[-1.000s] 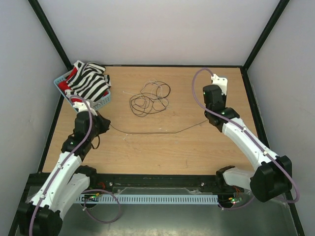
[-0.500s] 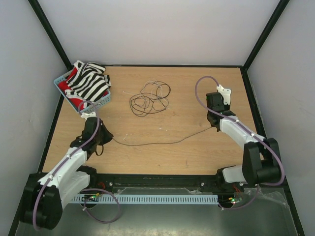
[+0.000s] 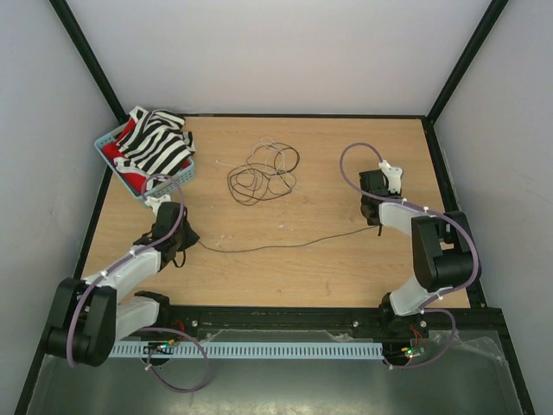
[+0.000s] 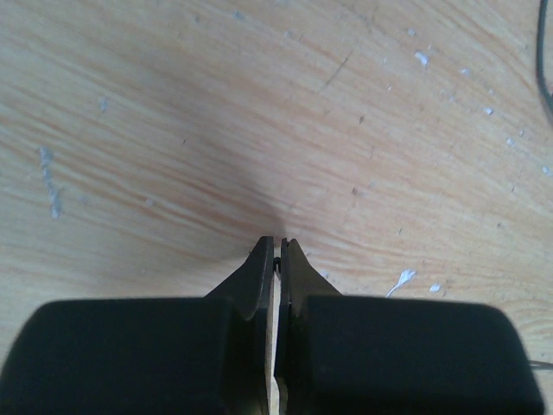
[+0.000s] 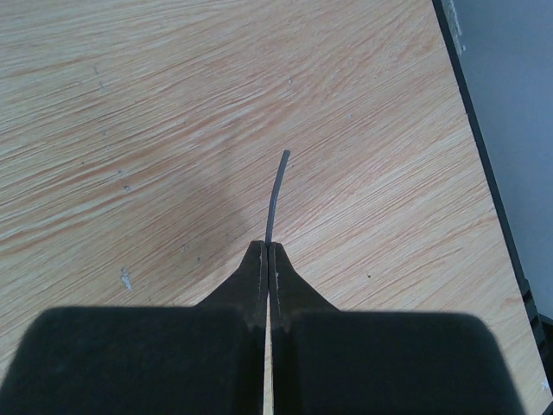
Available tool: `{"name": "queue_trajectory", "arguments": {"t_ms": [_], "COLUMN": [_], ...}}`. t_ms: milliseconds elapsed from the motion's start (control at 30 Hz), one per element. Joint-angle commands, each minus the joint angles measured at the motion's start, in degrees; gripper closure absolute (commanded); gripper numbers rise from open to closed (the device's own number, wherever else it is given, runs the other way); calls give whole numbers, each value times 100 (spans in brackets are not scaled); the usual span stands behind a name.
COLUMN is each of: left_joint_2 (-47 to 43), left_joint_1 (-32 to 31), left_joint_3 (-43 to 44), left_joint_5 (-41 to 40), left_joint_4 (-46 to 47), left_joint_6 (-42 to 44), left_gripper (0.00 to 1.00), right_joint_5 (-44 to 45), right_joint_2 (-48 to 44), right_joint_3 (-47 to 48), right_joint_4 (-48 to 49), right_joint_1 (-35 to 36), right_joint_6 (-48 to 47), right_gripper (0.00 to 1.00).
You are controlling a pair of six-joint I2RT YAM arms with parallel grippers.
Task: Zip-tie the wires
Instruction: Straighten the cable at the center of the board.
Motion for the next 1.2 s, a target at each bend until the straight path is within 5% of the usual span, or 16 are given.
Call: {"name": "queue_trajectory", "arguments": {"t_ms": [0, 433, 600, 900, 1167], "left_joint_2": [501, 532, 524, 585, 636], "left_joint_1": [24, -67, -174, -321, -321], "left_joint_3": [62, 62, 176, 353, 382], "left_joint_5": [-206, -231, -219, -314, -397], "left_joint_4": [120, 167, 168, 164, 149], "left_joint_6": [-12, 140, 150, 256, 236], "left_gripper": [100, 100, 100, 100, 85], "right_joint_5": [76, -602, -846, -1051, -1879], "right_joint_2": [201, 616, 619, 381, -96], "right_joint_3": [-35, 6, 113, 213, 480], "right_joint_4": [284, 360, 276, 105, -88], "right_joint_1": [-108, -141, -141, -143, -145], "right_joint_6": [26, 87, -26, -50, -32], "right_gripper": [100, 99, 80, 60, 46]}}
